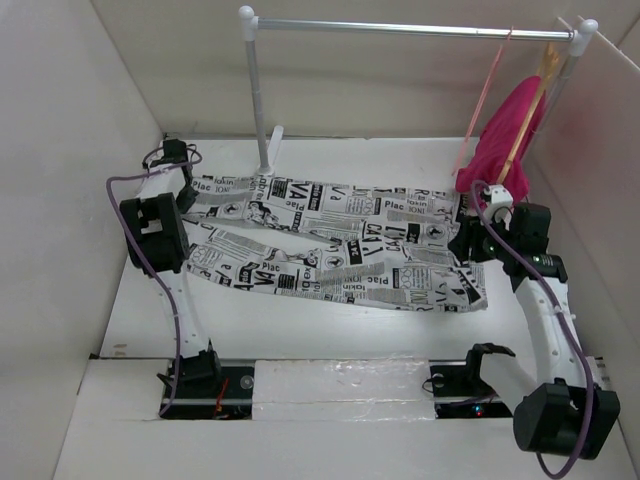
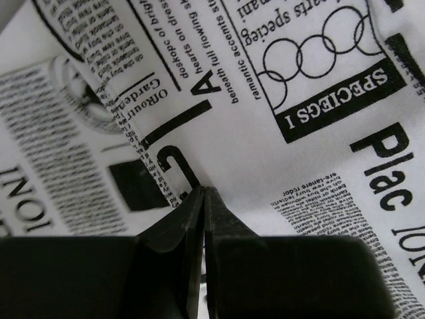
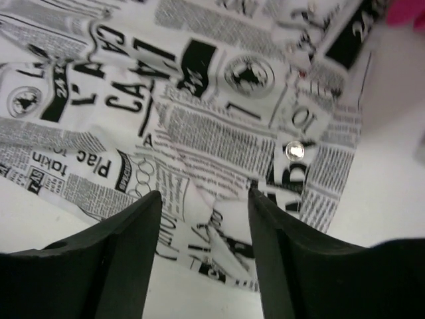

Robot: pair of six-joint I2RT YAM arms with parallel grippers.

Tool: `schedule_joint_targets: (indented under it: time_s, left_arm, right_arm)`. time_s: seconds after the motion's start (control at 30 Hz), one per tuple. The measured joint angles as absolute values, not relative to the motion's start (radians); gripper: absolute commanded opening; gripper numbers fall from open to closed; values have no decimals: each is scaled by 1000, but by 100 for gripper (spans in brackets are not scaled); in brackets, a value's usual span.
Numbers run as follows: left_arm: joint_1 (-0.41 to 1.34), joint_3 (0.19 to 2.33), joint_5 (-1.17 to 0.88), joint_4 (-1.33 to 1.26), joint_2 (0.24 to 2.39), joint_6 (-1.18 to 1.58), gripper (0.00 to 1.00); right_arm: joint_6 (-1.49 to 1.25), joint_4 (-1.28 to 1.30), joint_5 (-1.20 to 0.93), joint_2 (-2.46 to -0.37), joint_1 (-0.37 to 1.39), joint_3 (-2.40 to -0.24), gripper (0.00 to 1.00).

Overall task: Place the trousers on the hanger
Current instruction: Fold the trousers

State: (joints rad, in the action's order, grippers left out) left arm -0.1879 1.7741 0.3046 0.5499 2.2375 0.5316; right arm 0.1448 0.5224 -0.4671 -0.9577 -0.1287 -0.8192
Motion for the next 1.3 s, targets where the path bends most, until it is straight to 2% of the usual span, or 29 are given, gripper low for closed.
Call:
schedule_joint_targets:
  time_s: [0.07,0.13,0.17,0.23,0.27,0.33,0.37,0.4,0.5,0.7,0.73,0.77,0.83,0.87,0.97,1.17,1.2,1.23,1.27,1.3]
  left_arm:
    - [-189,1701,331,534,2194,530,0]
    - [-191,1631,348,520,2151,529,1]
    - [-192,1603,351,519,2131,529,5]
    - [-189,1557,342,519,2095,528,16]
    - [-187,1542,335,521,2080,529,29]
    - [-175,1526,319,525,2050,529,39]
    - [-162,1520,307,522,2028,530,49]
    - [-146,1513,292,512,2001,529,53]
    - [-79,1466,237,462,1877,533,56]
    - [21,1296,122,321,1587,560,56]
    - [22,1259,106,303,1553,566,55]
    - [20,1223,95,291,1526,570,55]
    - [15,1162,72,276,1495,575,54]
    - [12,1135,59,273,1488,577,53]
    - [9,1077,23,272,1473,577,51]
    - [9,1022,-51,265,1396,570,47]
    - [9,1007,-63,258,1371,569,47]
    - [9,994,-83,248,1354,569,47]
    - [9,970,-84,249,1322,569,47]
    - [12,956,-93,248,1301,569,47]
  right_arm:
    - [138,545,-438,-930,-151,-778,70]
    - [133,550,-423,-909,-167,-743,75]
    - [122,543,-408,-889,-182,-694,76]
    - [95,505,-406,-889,-217,-615,81]
    - [85,487,-398,-901,-236,-581,85]
    - [67,455,-386,-977,-282,-530,89]
    - [62,445,-379,-1023,-300,-525,91]
    - [59,428,-375,-1076,-318,-527,92]
    - [52,363,-371,-1204,-355,-545,92]
    - [12,274,-310,-1261,-407,-567,87]
    - [6,268,-303,-1270,-415,-567,84]
    - [0,255,-302,-1278,-426,-567,74]
    - [-6,218,-309,-1308,-451,-571,65]
    - [-6,196,-318,-1324,-472,-574,31]
    - [-10,146,-371,-1362,-561,-561,0]
    - [29,235,-406,-1252,-736,-506,0]
    - [40,266,-400,-1215,-756,-495,4]
    - [50,300,-395,-1171,-772,-485,60]
    - [58,326,-392,-1131,-779,-477,60]
    - [57,341,-393,-1090,-780,-469,72]
